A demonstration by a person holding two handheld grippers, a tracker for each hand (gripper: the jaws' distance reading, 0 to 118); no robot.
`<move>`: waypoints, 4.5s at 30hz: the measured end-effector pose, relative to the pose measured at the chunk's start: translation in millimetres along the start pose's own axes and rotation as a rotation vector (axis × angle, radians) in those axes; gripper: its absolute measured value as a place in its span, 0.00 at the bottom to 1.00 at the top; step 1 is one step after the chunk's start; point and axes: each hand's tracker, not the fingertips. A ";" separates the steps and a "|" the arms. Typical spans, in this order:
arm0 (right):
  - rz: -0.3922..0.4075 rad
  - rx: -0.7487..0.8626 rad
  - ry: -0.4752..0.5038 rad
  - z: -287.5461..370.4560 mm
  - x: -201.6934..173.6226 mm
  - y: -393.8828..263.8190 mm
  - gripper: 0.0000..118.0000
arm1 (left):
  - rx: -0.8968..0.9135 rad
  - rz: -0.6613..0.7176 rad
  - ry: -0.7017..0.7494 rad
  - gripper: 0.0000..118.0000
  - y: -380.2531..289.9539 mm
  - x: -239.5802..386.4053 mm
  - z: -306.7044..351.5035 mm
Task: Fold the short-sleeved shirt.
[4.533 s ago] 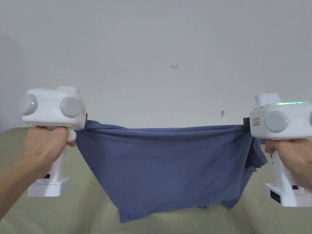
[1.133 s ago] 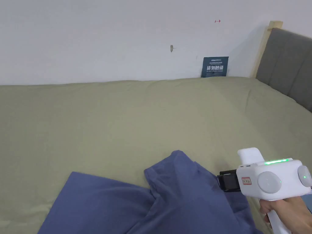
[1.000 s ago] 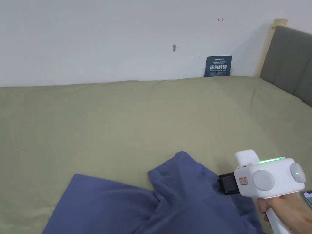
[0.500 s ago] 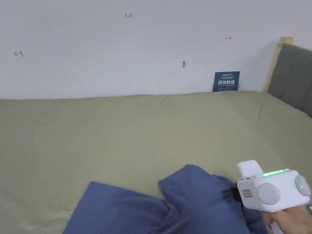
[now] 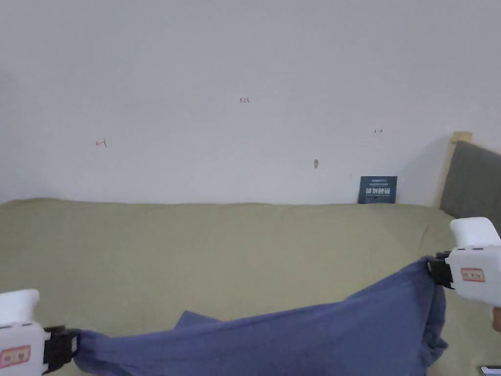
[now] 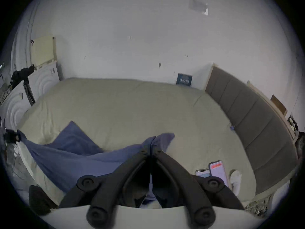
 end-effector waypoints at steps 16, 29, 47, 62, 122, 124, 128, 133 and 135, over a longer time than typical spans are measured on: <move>-0.003 0.183 -0.061 93.3 -4.7 96.2 0.00 | 0.174 -0.068 0.084 0.00 129.6 23.5 52.4; -0.019 0.212 -0.101 25.5 3.9 195.5 0.00 | 0.249 -0.074 0.182 0.00 242.4 44.2 21.9; -0.004 0.123 -0.125 -198.3 -26.4 219.3 0.00 | 0.212 -0.105 0.307 0.00 288.6 42.1 -166.7; 0.027 -0.174 -0.092 -270.3 -23.8 42.9 0.00 | -0.079 -0.148 0.305 0.00 133.9 17.2 -275.6; -0.169 -0.067 0.010 57.1 -70.1 -198.3 0.00 | -0.029 -0.136 0.020 0.00 -129.4 37.7 -33.3; -0.167 -0.073 0.015 52.7 -71.5 -197.8 0.00 | -0.041 -0.133 0.015 0.00 -120.1 38.1 -46.2; -0.161 -0.092 0.029 38.8 -70.9 -195.9 0.00 | -0.081 -0.121 -0.014 0.00 -83.0 42.4 -92.5; -0.173 -0.120 0.040 15.7 -65.6 -196.1 0.00 | -0.136 -0.131 -0.024 0.11 -14.0 54.9 -192.6; -0.161 -0.135 0.029 4.4 -63.1 -197.8 0.00 | -0.171 -0.134 0.000 0.16 12.5 63.3 -241.2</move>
